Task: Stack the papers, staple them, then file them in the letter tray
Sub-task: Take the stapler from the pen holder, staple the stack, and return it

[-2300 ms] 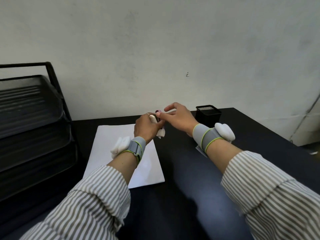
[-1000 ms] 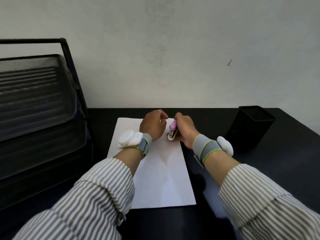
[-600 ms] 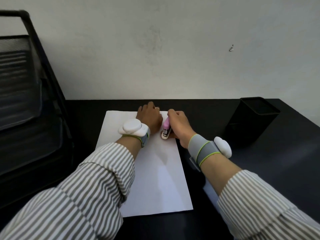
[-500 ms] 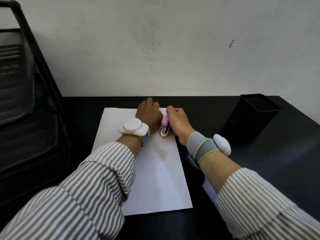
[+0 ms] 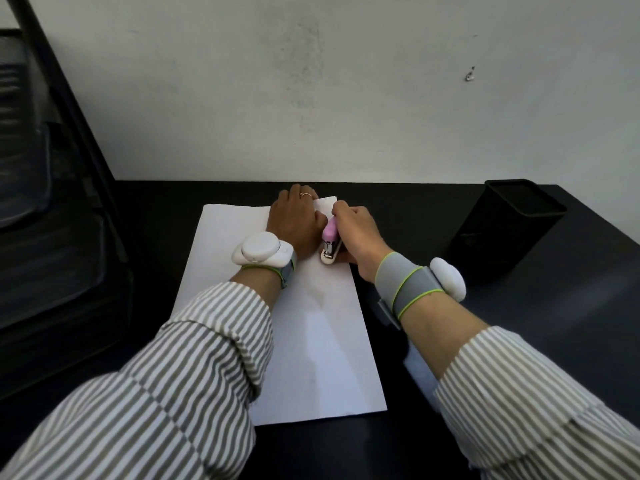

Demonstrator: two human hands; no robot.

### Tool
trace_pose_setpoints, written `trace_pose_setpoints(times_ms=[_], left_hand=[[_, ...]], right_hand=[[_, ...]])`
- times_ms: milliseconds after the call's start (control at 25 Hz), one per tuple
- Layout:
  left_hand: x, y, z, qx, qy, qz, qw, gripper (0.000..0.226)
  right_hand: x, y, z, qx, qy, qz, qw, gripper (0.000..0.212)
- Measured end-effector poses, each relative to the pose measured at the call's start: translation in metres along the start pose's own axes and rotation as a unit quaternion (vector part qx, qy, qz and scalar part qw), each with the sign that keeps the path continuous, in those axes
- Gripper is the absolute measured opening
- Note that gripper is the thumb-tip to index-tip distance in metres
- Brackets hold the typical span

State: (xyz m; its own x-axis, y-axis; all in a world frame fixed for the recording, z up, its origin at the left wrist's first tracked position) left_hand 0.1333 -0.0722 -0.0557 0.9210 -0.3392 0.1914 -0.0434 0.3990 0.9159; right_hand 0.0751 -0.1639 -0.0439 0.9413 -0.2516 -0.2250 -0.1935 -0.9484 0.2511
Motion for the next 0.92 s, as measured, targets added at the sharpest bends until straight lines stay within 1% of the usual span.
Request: trace_pose_setpoints(times_ms=[120,200,320,480,600,720,800,920], left_hand=[[0.000,-0.001,0.000,0.006,0.003,0.000,1.000,0.036],[0.000,-0.001,0.000,0.027,0.007,-0.008,1.000,0.039],[0.000,0.000,0.001,0.042,0.009,-0.008,0.999,0.039],[-0.001,-0.002,0.000,0.034,0.000,-0.010,0.999,0.041],[-0.001,-0.003,-0.001,0.035,-0.006,-0.007,0.999,0.043],[-0.002,-0.003,-0.002,0.028,-0.004,0.009,1.000,0.042],[-0.002,-0.003,-0.001,0.025,0.002,0.014,1.000,0.041],[0.000,-0.005,-0.002,0.030,0.003,0.020,0.999,0.041]], right_hand=[[0.000,0.001,-0.005,0.013,-0.015,-0.002,1.000,0.057],[-0.003,0.004,-0.011,0.044,-0.038,-0.008,0.998,0.058],[-0.005,0.009,-0.023,0.105,-0.057,-0.014,0.993,0.046],[0.013,0.016,-0.041,0.153,-0.013,0.041,0.987,0.039],[0.037,0.019,-0.050,0.125,0.023,0.082,0.988,0.036],[0.058,0.020,-0.056,0.048,0.064,0.120,0.990,0.028],[0.069,0.021,-0.058,0.017,0.087,0.143,0.986,0.024],[0.077,0.019,-0.061,-0.022,0.119,0.139,0.983,0.015]])
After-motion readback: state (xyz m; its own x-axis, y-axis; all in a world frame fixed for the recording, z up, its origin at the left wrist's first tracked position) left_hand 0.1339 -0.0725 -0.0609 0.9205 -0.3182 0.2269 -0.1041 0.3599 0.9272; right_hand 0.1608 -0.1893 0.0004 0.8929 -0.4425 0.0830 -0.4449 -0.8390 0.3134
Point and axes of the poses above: each hand's wrist, its own x-axis towards the middle knuckle, its own y-axis out of the back of the hand, z = x × y, the point moved 1 cm from there along x, towards the middle knuckle, and after that the axes turned 5 degrees about -z, right-handed, at the moved point
